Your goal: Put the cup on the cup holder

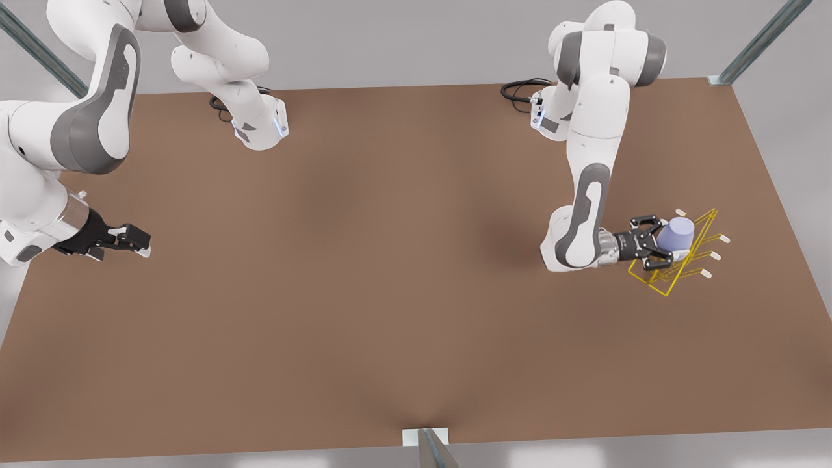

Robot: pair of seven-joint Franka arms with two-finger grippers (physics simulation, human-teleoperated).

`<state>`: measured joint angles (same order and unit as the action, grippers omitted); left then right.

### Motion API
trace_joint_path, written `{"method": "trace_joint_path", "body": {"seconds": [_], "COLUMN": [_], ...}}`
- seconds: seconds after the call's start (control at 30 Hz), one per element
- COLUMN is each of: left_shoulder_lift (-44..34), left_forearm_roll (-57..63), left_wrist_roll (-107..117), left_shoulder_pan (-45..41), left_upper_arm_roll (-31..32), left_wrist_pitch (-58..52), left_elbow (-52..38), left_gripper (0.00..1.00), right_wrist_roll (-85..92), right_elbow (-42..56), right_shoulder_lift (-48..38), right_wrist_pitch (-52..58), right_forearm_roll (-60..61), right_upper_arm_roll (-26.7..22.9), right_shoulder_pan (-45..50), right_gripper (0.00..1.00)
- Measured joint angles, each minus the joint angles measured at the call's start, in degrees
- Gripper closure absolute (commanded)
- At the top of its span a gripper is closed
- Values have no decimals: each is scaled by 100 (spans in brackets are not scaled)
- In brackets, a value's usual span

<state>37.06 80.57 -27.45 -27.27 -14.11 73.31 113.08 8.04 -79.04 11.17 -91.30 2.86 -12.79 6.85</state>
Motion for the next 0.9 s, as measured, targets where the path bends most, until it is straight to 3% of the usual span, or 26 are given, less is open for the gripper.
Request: {"method": "trace_joint_path", "body": {"seconds": [0.47,0.5,0.53,0.57,0.83,0.9], "left_shoulder_lift": [-52,-36,-24,-17,-63,-542], "left_forearm_roll": [-12,-11,-13,-17,-33,-117], "left_wrist_roll": [540,571,601,630,844,878], "left_shoulder_pan": [2,2,2,2,3,-26], "left_upper_arm_roll": [4,2,1,0,-1,169], "left_wrist_pitch": [-18,-15,-15,-18,-55,-58], "left_elbow": [296,296,294,294,292,261], "left_gripper": [33,30,20,1,0,0], "right_wrist_roll": [-6,-7,-8,-9,-14,-15], "right_elbow": [0,0,-1,-1,0,-1], "right_shoulder_lift": [-3,-3,-3,-3,0,0], "right_wrist_pitch": [4,4,4,4,4,4], "right_forearm_roll": [1,1,1,0,0,0], "right_upper_arm_roll": [8,8,8,8,8,8], "right_shoulder_pan": [2,0,1,3,9,10], "right_gripper": [0,0,0,0,0,0]}}
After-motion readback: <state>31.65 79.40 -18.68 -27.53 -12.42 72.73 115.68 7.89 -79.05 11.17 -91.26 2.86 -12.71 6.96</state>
